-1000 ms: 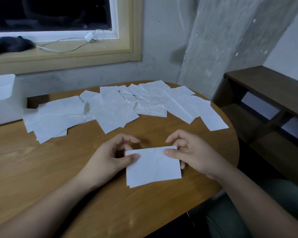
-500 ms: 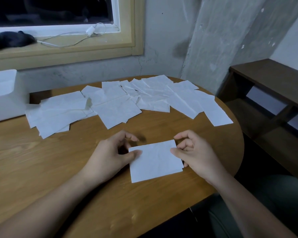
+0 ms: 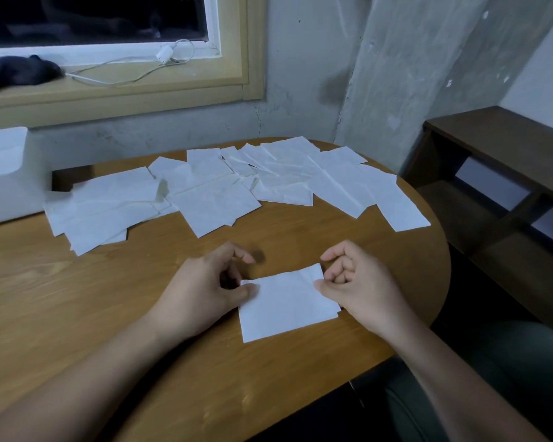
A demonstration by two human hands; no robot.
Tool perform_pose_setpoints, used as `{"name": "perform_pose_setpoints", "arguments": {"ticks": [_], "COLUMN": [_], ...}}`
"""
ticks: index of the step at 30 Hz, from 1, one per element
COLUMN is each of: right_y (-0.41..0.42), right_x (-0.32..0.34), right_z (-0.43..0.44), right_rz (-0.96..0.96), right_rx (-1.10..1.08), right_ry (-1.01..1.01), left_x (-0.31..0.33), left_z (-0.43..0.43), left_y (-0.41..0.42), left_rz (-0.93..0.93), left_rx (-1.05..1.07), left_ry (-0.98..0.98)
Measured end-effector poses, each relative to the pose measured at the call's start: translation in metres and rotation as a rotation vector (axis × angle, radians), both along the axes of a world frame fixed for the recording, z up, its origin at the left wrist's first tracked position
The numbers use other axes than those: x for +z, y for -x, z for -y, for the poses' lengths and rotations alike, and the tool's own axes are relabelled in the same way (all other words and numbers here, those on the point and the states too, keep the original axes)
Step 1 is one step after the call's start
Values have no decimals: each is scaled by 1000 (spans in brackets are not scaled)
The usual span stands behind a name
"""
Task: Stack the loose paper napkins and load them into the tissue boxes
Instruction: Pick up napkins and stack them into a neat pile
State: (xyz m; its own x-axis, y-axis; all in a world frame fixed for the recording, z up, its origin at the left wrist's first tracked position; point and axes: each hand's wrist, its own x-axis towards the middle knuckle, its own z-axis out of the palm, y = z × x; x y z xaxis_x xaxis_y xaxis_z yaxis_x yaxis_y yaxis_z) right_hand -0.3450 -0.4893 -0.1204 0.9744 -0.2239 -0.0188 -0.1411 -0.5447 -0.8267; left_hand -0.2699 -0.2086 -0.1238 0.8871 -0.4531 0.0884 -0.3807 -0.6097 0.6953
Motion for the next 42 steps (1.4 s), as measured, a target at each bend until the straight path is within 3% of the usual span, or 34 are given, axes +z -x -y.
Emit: {"name": "perform_pose_setpoints", "arguments": {"ticks": [6,12,17,22,31,37,42], "right_y": [1,-10,-26,-32,-18,-4,11], "right_x": [4,5,-3,-11,-14,2,33], "right_z": [2,54,100,109,89,55,13], "right_rz": [37,128,-27,-111,125,259,291], "right_rx": [17,-82,-213,-214,-163,-61,124], "right_ry": [123,544,810,818,893,502,313], "left_x": [-1,-4,-6,-5,-3,1,5], "left_z": [1,1,1,2,2,2,3], "left_y": [-1,-1,0,0,1,4,5], "left_rz": [37,110,119,129,137,103,93], "left_rx": [-18,-40,-50,-60,-68,-63,-20], "left_ry": [4,33,64,90,123,162,211]}}
